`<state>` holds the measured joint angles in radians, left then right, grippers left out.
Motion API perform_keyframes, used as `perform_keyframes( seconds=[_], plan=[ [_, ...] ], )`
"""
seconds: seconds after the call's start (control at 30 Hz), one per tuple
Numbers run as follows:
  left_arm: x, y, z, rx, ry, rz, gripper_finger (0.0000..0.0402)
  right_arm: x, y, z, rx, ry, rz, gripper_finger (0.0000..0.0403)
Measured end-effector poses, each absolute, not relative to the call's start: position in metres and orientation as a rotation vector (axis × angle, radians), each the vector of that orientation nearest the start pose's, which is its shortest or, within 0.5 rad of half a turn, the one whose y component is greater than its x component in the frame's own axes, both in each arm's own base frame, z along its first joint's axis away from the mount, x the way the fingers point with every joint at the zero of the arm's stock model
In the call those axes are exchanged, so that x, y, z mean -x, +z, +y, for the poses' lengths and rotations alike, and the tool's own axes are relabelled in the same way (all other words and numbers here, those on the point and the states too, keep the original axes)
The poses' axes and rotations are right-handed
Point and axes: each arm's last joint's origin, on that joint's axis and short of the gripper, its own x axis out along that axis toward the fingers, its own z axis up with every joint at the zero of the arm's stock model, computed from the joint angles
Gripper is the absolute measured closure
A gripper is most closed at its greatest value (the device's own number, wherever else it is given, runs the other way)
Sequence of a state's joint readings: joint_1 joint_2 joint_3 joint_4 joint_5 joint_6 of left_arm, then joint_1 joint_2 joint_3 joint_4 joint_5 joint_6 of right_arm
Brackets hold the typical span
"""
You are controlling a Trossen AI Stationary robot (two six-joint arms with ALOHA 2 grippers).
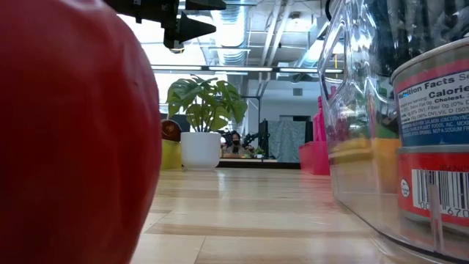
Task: Pick & Place Food Item
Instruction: Put the orange mango into the yellow bin
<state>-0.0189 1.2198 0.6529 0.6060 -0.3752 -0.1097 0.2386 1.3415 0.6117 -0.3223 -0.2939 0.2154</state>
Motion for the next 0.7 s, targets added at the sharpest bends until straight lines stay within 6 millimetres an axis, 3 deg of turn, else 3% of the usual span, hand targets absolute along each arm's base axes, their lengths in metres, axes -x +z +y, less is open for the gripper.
perform_keyframes(
  seconds=[0.7],
  plan=[
    [-0.263, 0.274, 0.006, 0.117, 0.353, -0.058, 0.0097, -0.234, 0.161, 0.037, -0.187, 0.049, 0.985, 0.0403]
  ],
)
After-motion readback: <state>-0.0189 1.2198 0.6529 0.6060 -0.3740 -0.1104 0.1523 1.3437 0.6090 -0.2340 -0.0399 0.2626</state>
